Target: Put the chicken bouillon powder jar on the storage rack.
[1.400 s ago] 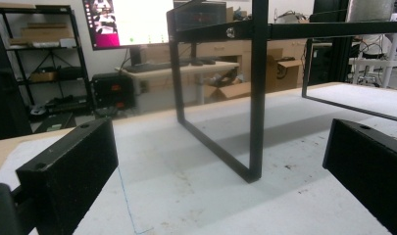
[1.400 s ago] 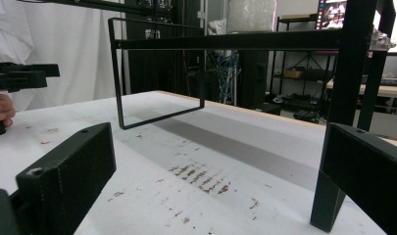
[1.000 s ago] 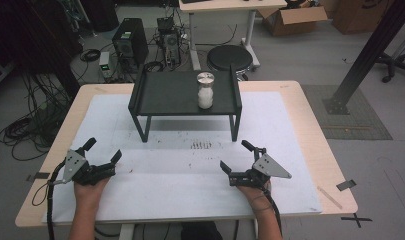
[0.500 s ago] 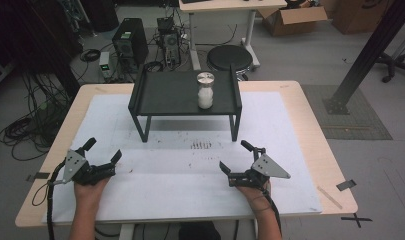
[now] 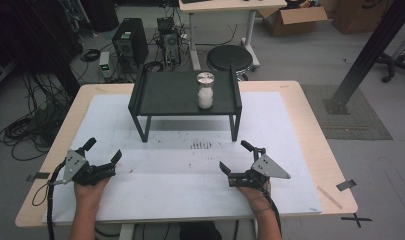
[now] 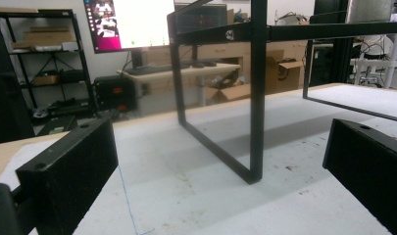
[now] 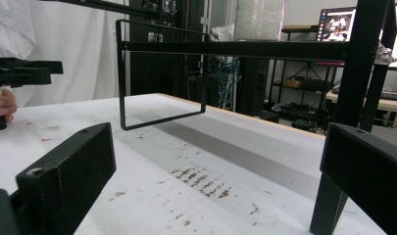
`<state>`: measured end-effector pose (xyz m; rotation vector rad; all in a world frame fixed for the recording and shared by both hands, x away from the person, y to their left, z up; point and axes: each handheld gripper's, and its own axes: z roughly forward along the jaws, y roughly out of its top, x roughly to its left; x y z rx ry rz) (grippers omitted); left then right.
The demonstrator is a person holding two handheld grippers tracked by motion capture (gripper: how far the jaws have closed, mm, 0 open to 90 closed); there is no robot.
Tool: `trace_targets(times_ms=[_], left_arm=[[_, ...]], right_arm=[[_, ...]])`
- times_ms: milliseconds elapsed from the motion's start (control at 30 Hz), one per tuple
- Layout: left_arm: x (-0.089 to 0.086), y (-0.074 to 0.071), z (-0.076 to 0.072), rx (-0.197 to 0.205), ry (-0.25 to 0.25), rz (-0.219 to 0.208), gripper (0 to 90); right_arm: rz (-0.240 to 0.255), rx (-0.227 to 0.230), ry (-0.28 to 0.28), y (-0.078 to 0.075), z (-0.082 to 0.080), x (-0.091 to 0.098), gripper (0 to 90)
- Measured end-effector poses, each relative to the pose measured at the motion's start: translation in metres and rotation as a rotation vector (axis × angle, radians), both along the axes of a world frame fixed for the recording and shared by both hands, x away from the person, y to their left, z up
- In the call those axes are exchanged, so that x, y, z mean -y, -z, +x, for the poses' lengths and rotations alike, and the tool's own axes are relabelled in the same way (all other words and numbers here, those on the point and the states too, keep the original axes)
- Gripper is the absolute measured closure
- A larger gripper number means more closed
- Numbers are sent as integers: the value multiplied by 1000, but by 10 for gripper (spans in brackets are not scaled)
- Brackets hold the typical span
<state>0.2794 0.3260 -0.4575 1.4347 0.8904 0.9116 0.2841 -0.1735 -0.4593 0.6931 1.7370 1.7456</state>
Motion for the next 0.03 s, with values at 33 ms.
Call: trace_targets(times_ms=[33], left_arm=[[0, 0, 0, 0, 0, 0, 3]], right_arm=[[0, 2, 0, 0, 0, 0, 2]])
